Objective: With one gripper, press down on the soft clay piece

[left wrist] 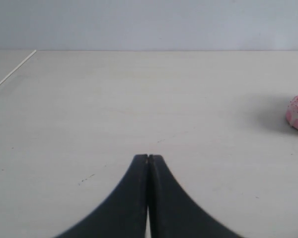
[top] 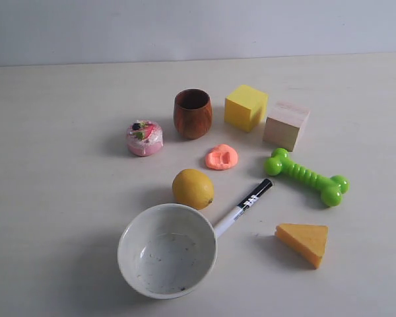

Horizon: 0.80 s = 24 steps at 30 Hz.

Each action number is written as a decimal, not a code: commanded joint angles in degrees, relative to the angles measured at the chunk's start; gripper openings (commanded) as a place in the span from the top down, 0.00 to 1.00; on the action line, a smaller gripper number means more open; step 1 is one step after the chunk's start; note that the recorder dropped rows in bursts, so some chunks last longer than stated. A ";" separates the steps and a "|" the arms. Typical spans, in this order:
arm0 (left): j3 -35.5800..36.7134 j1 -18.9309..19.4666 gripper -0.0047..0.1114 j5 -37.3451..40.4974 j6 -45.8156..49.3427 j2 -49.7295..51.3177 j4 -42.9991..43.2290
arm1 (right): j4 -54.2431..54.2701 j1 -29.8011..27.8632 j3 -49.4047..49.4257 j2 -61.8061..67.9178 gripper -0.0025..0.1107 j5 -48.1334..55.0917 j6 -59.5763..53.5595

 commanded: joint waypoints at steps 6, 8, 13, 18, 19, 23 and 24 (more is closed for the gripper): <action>0.00 -0.31 0.96 -0.46 -0.10 -0.38 -0.12 | 1.09 -1.90 10.47 -12.98 0.98 -11.56 -2.86; 0.00 -0.31 0.96 -0.46 -0.10 -0.38 -0.12 | 0.77 -2.16 12.30 -15.96 0.98 -11.56 -2.86; 0.00 -0.31 0.96 -0.46 -0.10 -0.38 -0.12 | 2.19 -2.16 15.33 -18.63 0.98 -12.02 -2.86; 0.00 -0.31 0.96 -0.46 -0.10 -0.38 -0.12 | 4.19 -2.16 18.72 -18.63 0.98 -15.79 -2.86; 0.00 -0.31 0.96 -0.46 -0.10 -0.38 -0.12 | 4.31 -2.16 19.64 -18.63 0.98 -17.50 -2.86; 0.00 -0.31 0.96 -0.46 -0.10 -0.38 -0.12 | 6.17 -2.16 23.77 -20.66 0.98 -24.38 -5.38; 0.00 -0.31 0.96 -0.46 -0.10 -0.38 -0.12 | 8.22 -2.16 24.97 -21.49 0.98 -25.61 -8.53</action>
